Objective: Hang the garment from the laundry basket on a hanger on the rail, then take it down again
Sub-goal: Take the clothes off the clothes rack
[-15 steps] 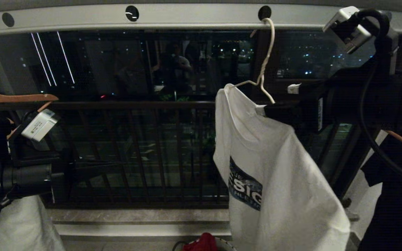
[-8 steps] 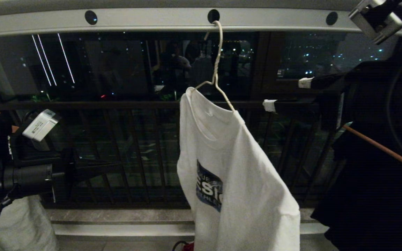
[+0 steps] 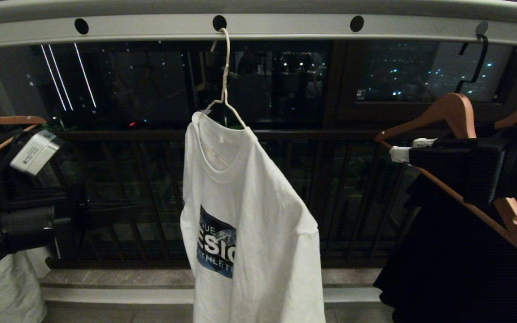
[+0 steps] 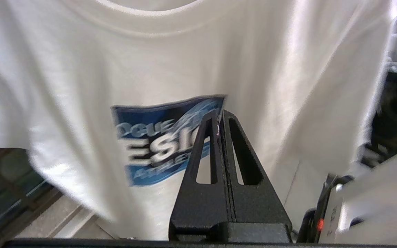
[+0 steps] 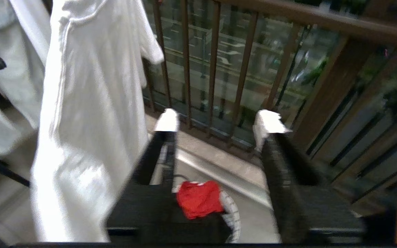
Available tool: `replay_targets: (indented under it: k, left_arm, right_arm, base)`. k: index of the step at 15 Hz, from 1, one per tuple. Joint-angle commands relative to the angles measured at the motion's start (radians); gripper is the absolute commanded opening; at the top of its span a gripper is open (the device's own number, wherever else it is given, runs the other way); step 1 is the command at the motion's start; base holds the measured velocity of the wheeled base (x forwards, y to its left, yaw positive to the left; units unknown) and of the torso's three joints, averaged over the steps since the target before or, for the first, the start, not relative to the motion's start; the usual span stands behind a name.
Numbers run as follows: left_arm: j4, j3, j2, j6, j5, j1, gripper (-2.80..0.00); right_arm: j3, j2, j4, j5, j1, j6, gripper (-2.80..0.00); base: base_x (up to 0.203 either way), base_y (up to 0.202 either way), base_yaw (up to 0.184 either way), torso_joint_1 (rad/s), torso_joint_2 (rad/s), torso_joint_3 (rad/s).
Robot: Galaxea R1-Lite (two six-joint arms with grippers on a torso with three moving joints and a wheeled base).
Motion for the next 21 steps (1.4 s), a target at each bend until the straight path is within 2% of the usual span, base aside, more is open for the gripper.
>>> replay_targets:
  k: [1, 3, 4, 6, 10, 11, 14, 17, 21]
  left_arm:
    - [-0.004, -0.018, -0.023, -0.043, 0.030, -0.016, -2.80]
    - [-0.007, -0.039, -0.037, -0.122, 0.189, -0.092, -2.80]
    - [-0.008, -0.044, -0.039, -0.137, 0.267, -0.141, -2.80]
    - [-0.008, -0.047, -0.042, -0.149, 0.352, -0.199, -2.80]
    - [-0.008, -0.080, -0.062, -0.255, 0.373, -0.223, -2.80]
    - [-0.008, -0.086, -0.062, -0.266, 0.405, -0.232, -2.80]
    - [-0.009, -0.088, -0.067, -0.271, 0.465, -0.270, -2.80]
    - [-0.002, -0.084, -0.098, -0.271, 0.467, -0.292, -2.80]
    - [-0.001, -0.080, -0.135, -0.271, 0.468, -0.309, -2.80]
  right_arm:
    - [0.053, -0.067, 0.014, -0.004, 0.007, 0.036, -2.80]
    - [0.094, -0.099, 0.017, -0.004, 0.008, 0.062, -2.80]
    - [0.106, -0.107, 0.017, -0.004, 0.008, 0.084, -2.80]
    - [0.124, -0.125, 0.016, -0.005, 0.008, 0.110, -2.80]
    - [0.247, -0.194, 0.016, -0.006, 0.028, 0.122, -2.80]
    - [0.267, -0.219, 0.016, -0.006, 0.028, 0.122, -2.80]
    - [0.312, -0.315, 0.021, -0.043, 0.028, 0.120, -2.80]
    - [0.347, -0.404, 0.023, -0.102, 0.028, 0.112, -2.80]
    - [0.396, -0.524, 0.025, -0.130, 0.028, 0.110, -2.80]
  base:
    - [0.000, 0.000, 0.000, 0.000, 0.00, 0.000]
    - [0.000, 0.000, 0.000, 0.000, 0.00, 0.000]
    - [0.000, 0.000, 0.000, 0.000, 0.00, 0.000]
    - [0.000, 0.000, 0.000, 0.000, 0.00, 0.000]
    - [0.000, 0.000, 0.000, 0.000, 0.00, 0.000]
    - [0.000, 0.000, 0.000, 0.000, 0.00, 0.000]
    - [0.000, 0.000, 0.000, 0.000, 0.00, 0.000]
    - [0.000, 0.000, 0.000, 0.000, 0.00, 0.000]
    - [0.000, 0.000, 0.000, 0.000, 0.00, 0.000]
